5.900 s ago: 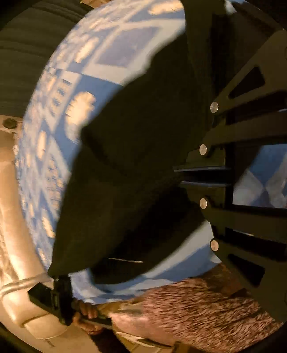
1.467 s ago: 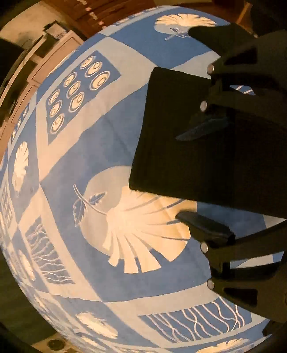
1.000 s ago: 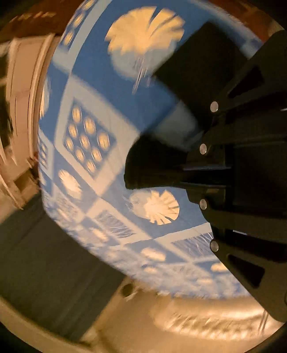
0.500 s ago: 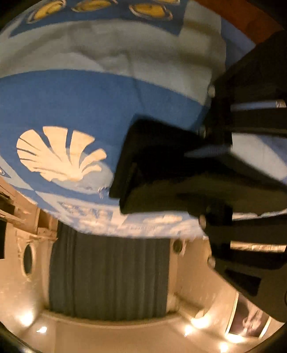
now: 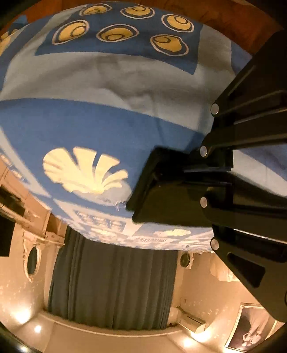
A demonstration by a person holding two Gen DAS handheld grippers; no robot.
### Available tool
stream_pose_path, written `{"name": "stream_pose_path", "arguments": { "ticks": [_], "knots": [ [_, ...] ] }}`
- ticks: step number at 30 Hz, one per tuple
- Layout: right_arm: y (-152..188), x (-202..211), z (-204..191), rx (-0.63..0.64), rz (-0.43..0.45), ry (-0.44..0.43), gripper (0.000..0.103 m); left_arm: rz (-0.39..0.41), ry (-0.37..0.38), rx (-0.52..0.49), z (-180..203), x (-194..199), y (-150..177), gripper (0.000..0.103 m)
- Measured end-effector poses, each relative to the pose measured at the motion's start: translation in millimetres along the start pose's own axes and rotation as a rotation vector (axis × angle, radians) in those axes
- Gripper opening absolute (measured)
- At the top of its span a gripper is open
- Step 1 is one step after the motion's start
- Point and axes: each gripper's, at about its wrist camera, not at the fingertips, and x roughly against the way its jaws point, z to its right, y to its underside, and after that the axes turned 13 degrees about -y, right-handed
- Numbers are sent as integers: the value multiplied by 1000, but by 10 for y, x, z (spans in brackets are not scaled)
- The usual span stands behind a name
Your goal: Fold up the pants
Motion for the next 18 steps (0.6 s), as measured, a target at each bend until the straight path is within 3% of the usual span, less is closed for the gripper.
{"name": "stream_pose_path", "arguments": {
  "ticks": [5, 10, 15, 18],
  "knots": [
    [-23, 4, -132, 56, 4, 5, 5, -16, 19, 66, -48, 71, -10, 91],
    [-42, 32, 119, -12, 31, 6, 5, -12, -1, -5, 28, 146, 35, 91],
    [-42, 60, 53, -11, 12, -27, 6, 17, -23, -29, -75, 252, -29, 91],
    [-62, 168, -49, 25, -2, -49, 14, 30, -56, -23, -226, 285, -129, 91]
  ]
}}
